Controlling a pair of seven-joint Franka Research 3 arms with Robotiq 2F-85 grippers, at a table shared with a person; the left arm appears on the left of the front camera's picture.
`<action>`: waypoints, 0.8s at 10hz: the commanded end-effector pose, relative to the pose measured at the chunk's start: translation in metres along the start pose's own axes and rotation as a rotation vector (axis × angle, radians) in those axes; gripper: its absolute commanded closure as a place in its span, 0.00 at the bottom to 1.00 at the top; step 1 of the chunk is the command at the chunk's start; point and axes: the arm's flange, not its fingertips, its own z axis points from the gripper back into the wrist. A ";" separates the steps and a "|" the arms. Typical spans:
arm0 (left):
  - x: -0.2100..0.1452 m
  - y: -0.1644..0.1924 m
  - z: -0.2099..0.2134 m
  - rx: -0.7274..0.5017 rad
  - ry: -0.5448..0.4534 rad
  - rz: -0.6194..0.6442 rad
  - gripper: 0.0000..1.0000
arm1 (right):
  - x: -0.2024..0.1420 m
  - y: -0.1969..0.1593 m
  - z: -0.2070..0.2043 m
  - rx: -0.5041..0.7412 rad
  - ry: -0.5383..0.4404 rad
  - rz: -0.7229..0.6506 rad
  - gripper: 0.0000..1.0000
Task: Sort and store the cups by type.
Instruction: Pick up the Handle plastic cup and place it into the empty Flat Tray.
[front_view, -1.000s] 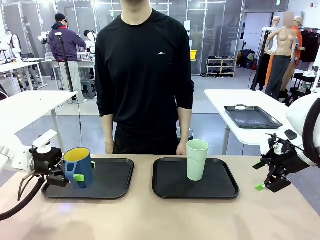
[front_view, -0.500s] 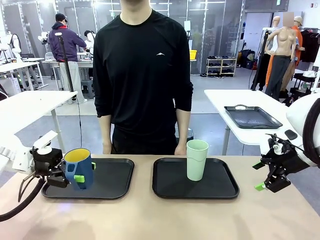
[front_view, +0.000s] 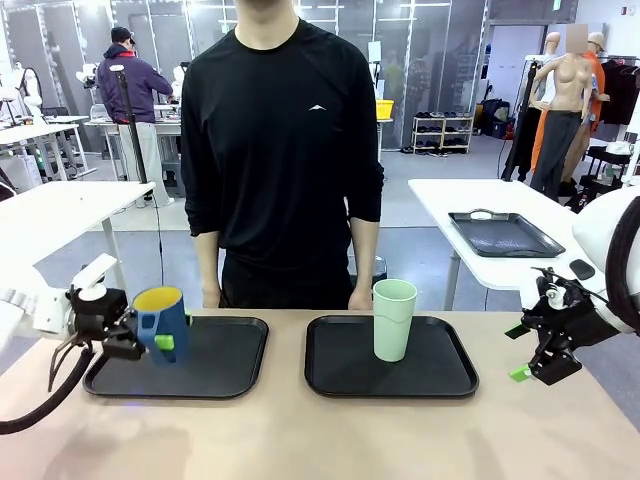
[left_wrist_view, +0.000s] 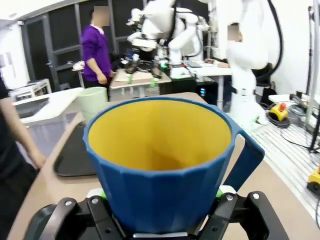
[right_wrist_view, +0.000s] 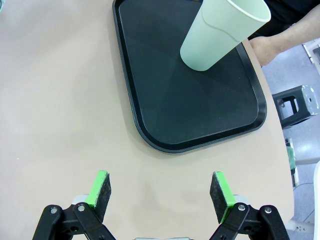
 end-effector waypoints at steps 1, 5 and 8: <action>0.002 0.045 0.011 0.097 -0.025 0.005 0.30 | 0.001 -0.001 0.000 0.005 0.003 0.003 0.00; 0.000 0.098 0.031 0.141 -0.014 0.084 0.30 | 0.001 -0.001 0.000 0.005 0.003 0.003 0.00; -0.006 0.102 0.038 0.128 -0.008 0.105 0.30 | 0.001 -0.001 0.000 0.005 0.003 0.003 0.00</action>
